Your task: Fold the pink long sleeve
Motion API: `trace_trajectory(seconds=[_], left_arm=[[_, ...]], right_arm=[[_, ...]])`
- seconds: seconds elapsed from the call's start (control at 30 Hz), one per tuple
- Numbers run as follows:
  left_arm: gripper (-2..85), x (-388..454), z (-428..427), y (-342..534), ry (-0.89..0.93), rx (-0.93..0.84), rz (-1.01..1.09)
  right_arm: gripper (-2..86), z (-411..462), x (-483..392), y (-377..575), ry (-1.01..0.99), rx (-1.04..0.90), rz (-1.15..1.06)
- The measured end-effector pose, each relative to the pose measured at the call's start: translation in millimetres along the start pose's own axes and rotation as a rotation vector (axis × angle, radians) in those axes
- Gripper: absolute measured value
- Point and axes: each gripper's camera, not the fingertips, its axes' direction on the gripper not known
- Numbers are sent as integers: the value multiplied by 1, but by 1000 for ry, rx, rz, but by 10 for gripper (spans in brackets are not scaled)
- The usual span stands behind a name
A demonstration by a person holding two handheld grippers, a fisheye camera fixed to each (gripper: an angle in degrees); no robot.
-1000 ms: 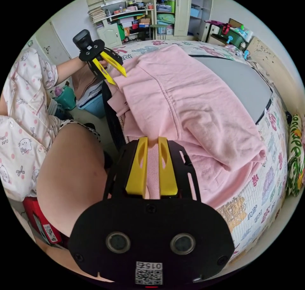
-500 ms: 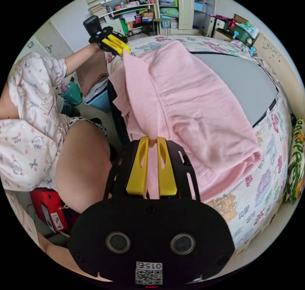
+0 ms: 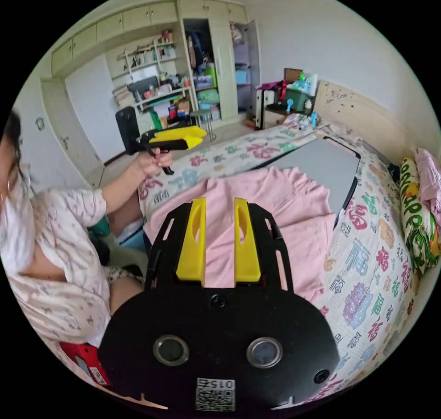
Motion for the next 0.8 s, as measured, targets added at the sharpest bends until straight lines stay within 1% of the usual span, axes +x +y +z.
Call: trace_trajectory(seconds=[0.03,0.07,0.1,0.13,0.17,0.23,0.27,0.37,0.43,0.5,0.57,0.6,0.63,0.67,0.73,0.8], left_arm=[[69,14,-3,43,34,-51,-27],[71,20,-4,64,54,-78,-51],[75,32,-5,103,94,-126,-112],[81,45,-4,136,124,-187,-166],[84,54,-3,150,140,-218,-189],[91,92,1,193,189,-313,-246],[94,102,1,199,201,-325,-251],[108,149,6,214,210,-366,-221],[125,180,11,212,180,-405,-140],[136,196,14,211,166,-415,-87],[140,207,18,210,174,-439,-43],[140,211,21,210,151,-455,-23],[140,217,23,209,125,-472,5],[139,220,25,209,108,-482,20],[134,236,27,208,8,-515,93],[131,252,30,205,-61,-549,165]], right_arm=[[102,24,-5,35,3,-70,-9],[105,35,-5,50,-6,-103,-7],[110,55,-2,77,-43,-157,17],[110,68,4,100,-119,-169,60],[108,74,7,109,-171,-167,74],[98,96,13,131,-336,-206,82],[98,102,12,132,-349,-223,72],[109,124,-11,127,-280,-323,-65],[124,142,-37,117,-216,-410,-213],[130,154,-51,114,-195,-471,-309],[130,163,-58,117,-221,-508,-366],[128,171,-61,122,-244,-543,-395],[130,179,-64,129,-224,-588,-431],[131,180,-65,133,-204,-586,-458],[119,179,-69,139,-116,-557,-535],[114,183,-70,144,-80,-557,-590]])
